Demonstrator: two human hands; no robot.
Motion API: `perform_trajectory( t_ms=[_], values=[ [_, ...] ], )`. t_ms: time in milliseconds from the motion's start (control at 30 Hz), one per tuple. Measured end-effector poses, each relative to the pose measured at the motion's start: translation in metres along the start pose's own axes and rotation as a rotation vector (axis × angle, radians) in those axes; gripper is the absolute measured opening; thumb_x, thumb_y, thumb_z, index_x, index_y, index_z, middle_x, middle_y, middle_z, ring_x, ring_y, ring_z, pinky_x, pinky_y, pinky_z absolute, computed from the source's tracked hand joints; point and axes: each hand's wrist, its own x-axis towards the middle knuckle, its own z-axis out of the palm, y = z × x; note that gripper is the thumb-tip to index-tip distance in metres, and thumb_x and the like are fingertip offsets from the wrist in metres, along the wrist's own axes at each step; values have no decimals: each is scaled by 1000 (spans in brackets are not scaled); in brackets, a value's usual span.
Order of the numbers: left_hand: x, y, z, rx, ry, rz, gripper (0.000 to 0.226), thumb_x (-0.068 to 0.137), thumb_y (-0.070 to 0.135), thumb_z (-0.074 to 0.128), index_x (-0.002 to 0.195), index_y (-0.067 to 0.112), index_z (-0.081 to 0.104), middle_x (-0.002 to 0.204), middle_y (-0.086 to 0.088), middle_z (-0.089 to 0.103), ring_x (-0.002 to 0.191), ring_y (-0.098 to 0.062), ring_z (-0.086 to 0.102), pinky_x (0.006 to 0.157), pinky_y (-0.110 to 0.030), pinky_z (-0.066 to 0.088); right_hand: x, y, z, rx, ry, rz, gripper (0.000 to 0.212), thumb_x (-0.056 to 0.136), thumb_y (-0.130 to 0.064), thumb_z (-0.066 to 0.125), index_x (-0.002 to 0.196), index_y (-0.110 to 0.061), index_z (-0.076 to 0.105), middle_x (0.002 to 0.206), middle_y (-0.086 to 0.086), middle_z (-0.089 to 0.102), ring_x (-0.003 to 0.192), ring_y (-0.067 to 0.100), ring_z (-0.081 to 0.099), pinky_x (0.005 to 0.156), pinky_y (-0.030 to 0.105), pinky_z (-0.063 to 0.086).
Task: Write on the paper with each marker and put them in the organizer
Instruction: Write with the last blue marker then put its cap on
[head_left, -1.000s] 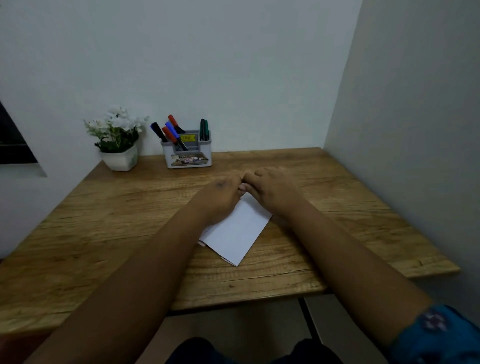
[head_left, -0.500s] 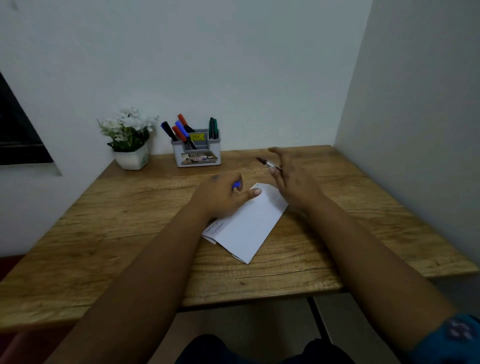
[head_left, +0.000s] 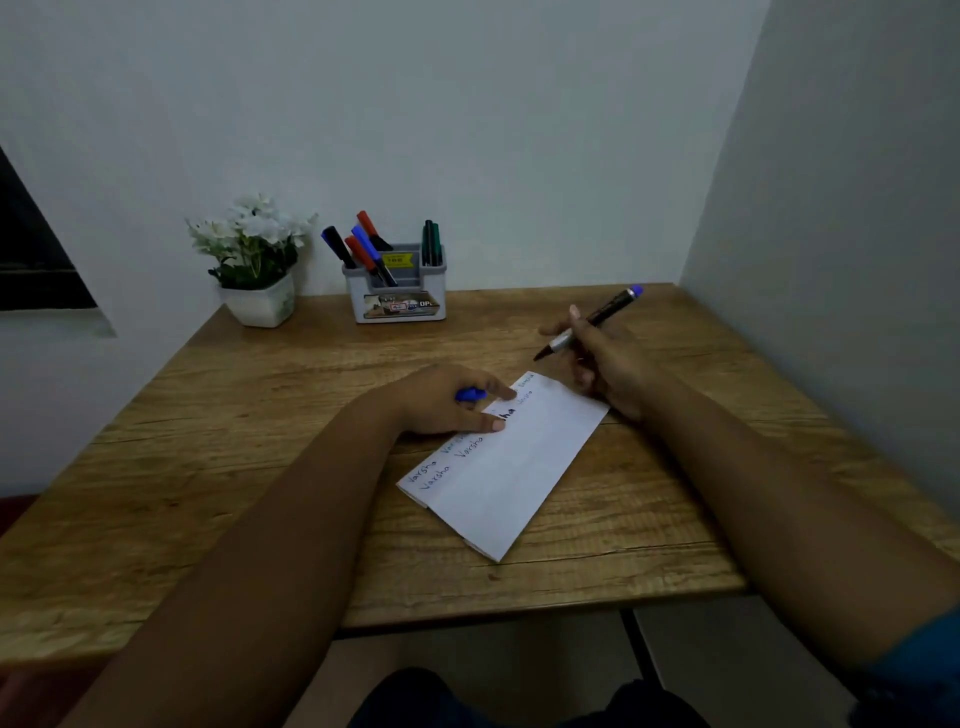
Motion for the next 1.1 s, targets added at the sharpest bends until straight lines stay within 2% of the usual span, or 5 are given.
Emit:
perform_trajectory(
  t_ms=[167, 367, 833, 967, 1100],
  values=[
    [3, -4, -1, -17, -43, 5, 42, 83, 51, 66, 124, 46, 56, 116, 16, 50, 104, -6, 48, 81, -21, 35, 2, 3, 4, -49, -138, 24, 20, 91, -24, 68, 87, -4, 71, 74, 7, 68, 59, 12, 59, 58, 23, 48],
    [10, 1, 10, -52, 131, 93, 33, 82, 44, 72, 112, 39, 61, 70, 11, 52, 64, -5, 47, 62, -22, 37, 2, 4, 0, -267, -169, -20, 9, 84, -3, 67, 90, 3, 67, 89, 12, 73, 74, 11, 66, 68, 21, 54],
    [18, 4, 5, 28, 9, 3, 57, 83, 52, 66, 136, 39, 49, 71, 6, 48, 67, -9, 47, 60, -24, 33, -1, 7, 0, -497, -128, -178, 7, 82, -1, 67, 84, -5, 73, 87, 5, 74, 74, 1, 64, 64, 10, 49],
    [17, 5, 4, 34, 3, -1, 58, 83, 52, 65, 136, 39, 48, 104, -1, 57, 88, -17, 56, 62, -19, 34, -1, 7, 0, -574, -151, -200, 6, 83, -7, 69, 85, -10, 74, 85, -6, 73, 76, -4, 64, 68, 10, 49],
    [16, 7, 4, 28, 2, -16, 57, 84, 51, 65, 137, 39, 48, 80, 10, 51, 88, -14, 54, 61, -20, 33, 2, 9, -2, -574, -117, -200, 7, 81, -9, 68, 79, -14, 73, 86, 0, 74, 75, 2, 65, 69, 19, 53]
  ],
)
